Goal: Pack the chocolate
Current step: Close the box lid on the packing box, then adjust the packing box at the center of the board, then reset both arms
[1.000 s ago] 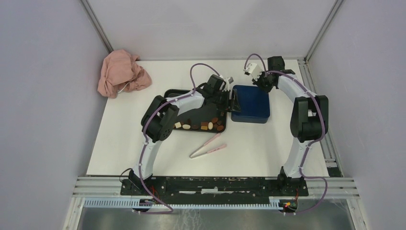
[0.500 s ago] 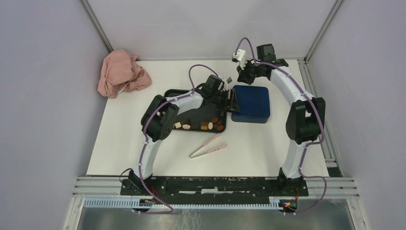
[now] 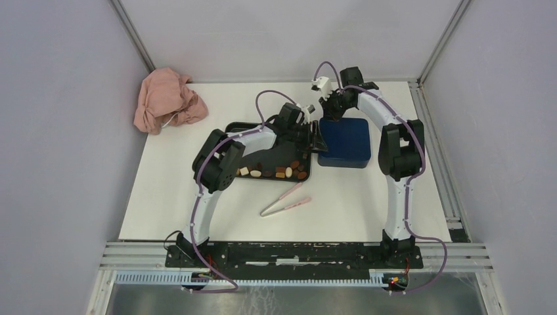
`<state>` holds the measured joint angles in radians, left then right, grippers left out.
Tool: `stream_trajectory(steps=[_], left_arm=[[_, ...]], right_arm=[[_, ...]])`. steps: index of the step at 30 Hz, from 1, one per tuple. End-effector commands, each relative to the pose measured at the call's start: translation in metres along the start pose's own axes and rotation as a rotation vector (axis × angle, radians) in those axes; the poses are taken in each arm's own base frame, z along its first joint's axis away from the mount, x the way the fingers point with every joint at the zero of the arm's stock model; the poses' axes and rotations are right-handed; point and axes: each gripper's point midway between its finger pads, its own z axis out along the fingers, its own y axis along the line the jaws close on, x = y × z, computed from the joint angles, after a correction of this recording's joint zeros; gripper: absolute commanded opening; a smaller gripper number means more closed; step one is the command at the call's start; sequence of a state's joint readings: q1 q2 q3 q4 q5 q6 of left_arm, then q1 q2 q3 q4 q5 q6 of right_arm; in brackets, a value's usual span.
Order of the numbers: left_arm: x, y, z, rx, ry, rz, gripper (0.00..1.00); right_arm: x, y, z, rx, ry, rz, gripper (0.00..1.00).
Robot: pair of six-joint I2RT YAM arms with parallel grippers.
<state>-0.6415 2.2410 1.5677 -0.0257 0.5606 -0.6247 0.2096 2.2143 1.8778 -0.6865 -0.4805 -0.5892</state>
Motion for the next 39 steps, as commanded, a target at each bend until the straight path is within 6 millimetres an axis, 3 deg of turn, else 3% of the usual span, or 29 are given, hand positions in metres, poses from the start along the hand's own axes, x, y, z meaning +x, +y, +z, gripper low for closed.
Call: stream_trajectory(steps=[1, 7, 10, 13, 16, 19, 22, 26, 28, 30, 32, 35, 37, 39], left_arm=[[0.026, 0.025, 0.008, -0.063, 0.061, -0.060, 0.59], [0.027, 0.012, 0.007, -0.012, 0.057, -0.064, 0.56], [0.030, -0.007, 0.005, 0.051, 0.047, -0.052, 0.57], [0.037, -0.034, 0.006, 0.135, 0.054, -0.028, 0.59], [0.047, -0.077, 0.009, 0.278, 0.064, 0.014, 0.64], [0.061, -0.131, 0.014, 0.464, 0.102, 0.071, 0.72], [0.060, -0.164, 0.008, 0.566, 0.064, 0.100, 0.73], [0.034, -0.165, -0.029, 0.469, -0.111, 0.166, 0.74], [0.021, -0.157, -0.056, 0.349, -0.194, 0.234, 0.74], [0.007, -0.154, -0.090, 0.232, -0.278, 0.318, 0.74], [-0.010, -0.154, -0.131, 0.109, -0.379, 0.406, 0.77], [-0.038, -0.158, -0.208, -0.052, -0.544, 0.477, 0.99], [-0.049, -0.158, -0.248, -0.102, -0.605, 0.460, 1.00], [-0.057, -0.167, -0.285, -0.115, -0.651, 0.463, 1.00]], right_arm=[[0.029, 0.008, 0.000, -0.013, 0.102, 0.023, 0.05], [-0.045, 0.009, -0.077, 0.042, -0.133, -0.092, 0.12], [-0.057, 0.009, -0.123, 0.097, -0.225, -0.114, 0.17], [-0.037, 0.001, -0.160, 0.159, -0.282, -0.072, 0.19], [0.003, -0.005, -0.189, 0.232, -0.285, -0.023, 0.20], [0.036, -0.001, -0.204, 0.259, -0.285, 0.015, 0.22], [0.059, 0.006, -0.222, 0.288, -0.279, 0.028, 0.29], [0.069, 0.004, -0.269, 0.408, -0.288, -0.029, 0.50], [0.063, 0.005, -0.299, 0.478, -0.307, -0.091, 0.70], [0.051, 0.011, -0.327, 0.544, -0.329, -0.158, 0.97], [0.034, 0.019, -0.354, 0.608, -0.392, -0.176, 0.98], [0.007, 0.031, -0.393, 0.716, -0.533, -0.086, 0.98], [-0.012, 0.043, -0.416, 0.767, -0.628, -0.072, 0.98], [-0.027, 0.057, -0.428, 0.735, -0.654, -0.088, 0.98]])
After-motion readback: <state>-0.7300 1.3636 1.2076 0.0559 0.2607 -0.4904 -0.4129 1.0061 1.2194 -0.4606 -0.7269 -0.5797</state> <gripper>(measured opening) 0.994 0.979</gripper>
